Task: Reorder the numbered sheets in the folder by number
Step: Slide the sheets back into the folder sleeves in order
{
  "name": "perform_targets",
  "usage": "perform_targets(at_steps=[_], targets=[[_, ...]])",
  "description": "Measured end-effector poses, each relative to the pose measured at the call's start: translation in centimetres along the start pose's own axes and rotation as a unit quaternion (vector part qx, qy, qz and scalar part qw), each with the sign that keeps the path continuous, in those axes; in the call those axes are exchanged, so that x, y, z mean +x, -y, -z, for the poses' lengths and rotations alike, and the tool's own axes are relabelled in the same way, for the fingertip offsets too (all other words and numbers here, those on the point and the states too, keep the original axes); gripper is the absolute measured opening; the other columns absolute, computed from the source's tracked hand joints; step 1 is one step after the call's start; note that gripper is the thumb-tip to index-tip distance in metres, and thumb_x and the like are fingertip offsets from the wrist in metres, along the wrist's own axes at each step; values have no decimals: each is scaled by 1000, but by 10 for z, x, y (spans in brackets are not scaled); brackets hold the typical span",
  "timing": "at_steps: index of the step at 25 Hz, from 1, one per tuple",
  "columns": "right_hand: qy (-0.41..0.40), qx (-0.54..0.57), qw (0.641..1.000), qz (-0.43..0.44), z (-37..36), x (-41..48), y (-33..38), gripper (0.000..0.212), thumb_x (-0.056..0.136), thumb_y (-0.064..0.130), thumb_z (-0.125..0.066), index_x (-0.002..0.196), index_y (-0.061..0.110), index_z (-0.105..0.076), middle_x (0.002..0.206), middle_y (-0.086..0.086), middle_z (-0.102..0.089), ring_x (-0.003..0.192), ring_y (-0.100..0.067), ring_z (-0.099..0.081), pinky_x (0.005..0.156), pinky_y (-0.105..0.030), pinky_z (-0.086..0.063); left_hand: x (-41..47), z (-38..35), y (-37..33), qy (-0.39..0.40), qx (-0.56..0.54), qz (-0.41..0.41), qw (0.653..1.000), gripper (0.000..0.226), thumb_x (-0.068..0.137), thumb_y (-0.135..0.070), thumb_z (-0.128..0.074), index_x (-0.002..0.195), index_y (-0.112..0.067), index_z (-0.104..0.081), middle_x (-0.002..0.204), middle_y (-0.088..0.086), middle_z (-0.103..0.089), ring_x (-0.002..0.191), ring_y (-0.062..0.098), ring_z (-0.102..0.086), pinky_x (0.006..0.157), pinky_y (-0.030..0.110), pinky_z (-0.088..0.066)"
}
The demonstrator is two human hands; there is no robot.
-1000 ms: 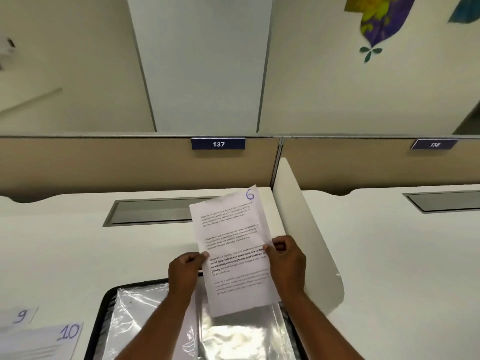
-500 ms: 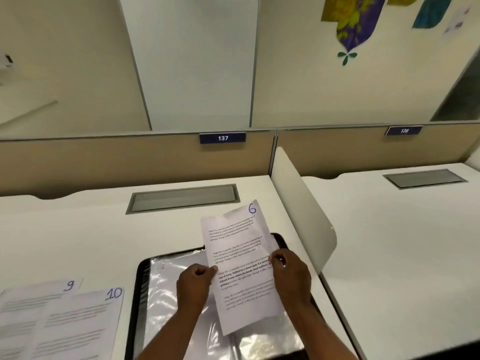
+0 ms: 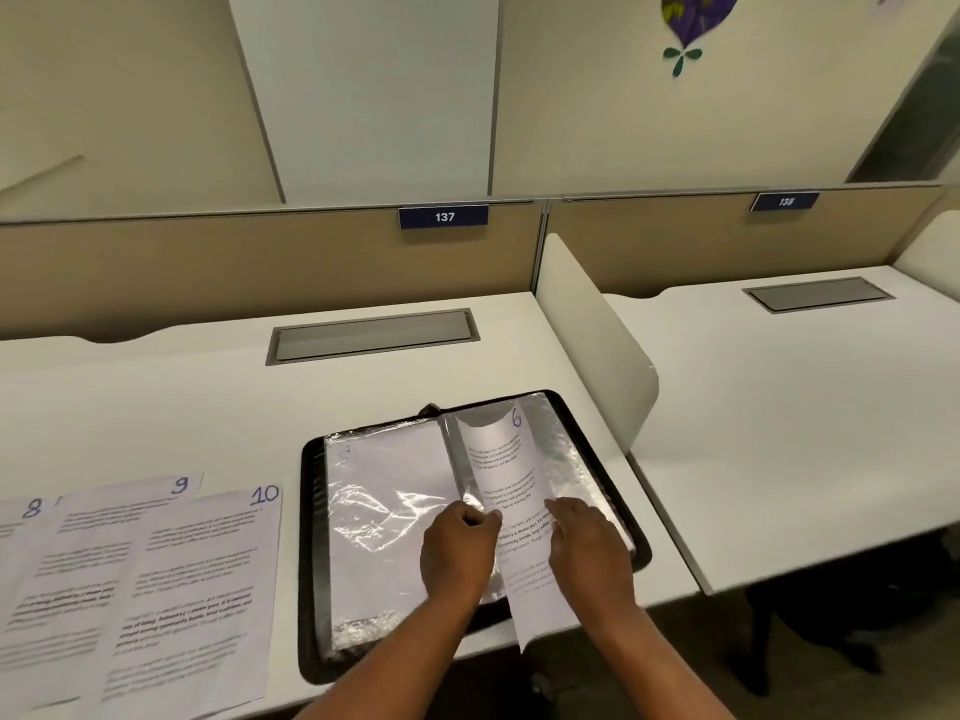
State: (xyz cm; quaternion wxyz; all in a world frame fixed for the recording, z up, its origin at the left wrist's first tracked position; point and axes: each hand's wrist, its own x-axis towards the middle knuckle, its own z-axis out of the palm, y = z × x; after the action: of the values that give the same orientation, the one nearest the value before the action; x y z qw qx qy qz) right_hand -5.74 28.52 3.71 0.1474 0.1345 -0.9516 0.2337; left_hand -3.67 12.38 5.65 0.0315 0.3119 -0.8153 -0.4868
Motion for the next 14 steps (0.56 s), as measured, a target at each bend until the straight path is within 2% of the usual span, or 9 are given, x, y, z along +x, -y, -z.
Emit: perform_targets(at_steps=[4, 8, 11, 14], targets=[[60, -15, 998, 3, 8, -25, -3, 18, 96, 34, -64, 109, 26, -75, 99, 9, -74, 85, -10, -67, 72, -30, -58, -20, -20, -2, 38, -10, 17, 999, 26, 87, -43, -70, 80, -19, -64, 76, -8, -67, 70, 7, -62, 55, 24, -40], [75, -20, 997, -9, 22, -32, -13, 41, 96, 59, -48, 113, 32, -75, 106, 13, -74, 97, -6, -65, 86, -30, -50, -34, -43, -4, 46, -14, 30, 998, 21, 83, -40, -73, 74, -22, -67, 72, -8, -69, 68, 7, -64, 59, 27, -47], [103, -39, 994, -5, 33, -31, -31, 48, 94, 66, -45, 114, 34, -74, 110, 14, -73, 102, -6, -64, 91, -31, -44, -45, -61, -13, 35, -26, 50, 998, 22, 82, -38, -75, 72, -21, -66, 71, -7, -68, 68, 7, -64, 60, 27, -47], [75, -46, 996, 22, 37, -34, -54, 35, 92, 58, -56, 101, 32, -78, 95, 13, -75, 88, -6, -67, 81, -31, -48, -62, -85, -23, 22, -20, 63, 998, 24, 83, -39, -74, 71, -21, -64, 69, -7, -67, 66, 7, -63, 58, 26, -43]])
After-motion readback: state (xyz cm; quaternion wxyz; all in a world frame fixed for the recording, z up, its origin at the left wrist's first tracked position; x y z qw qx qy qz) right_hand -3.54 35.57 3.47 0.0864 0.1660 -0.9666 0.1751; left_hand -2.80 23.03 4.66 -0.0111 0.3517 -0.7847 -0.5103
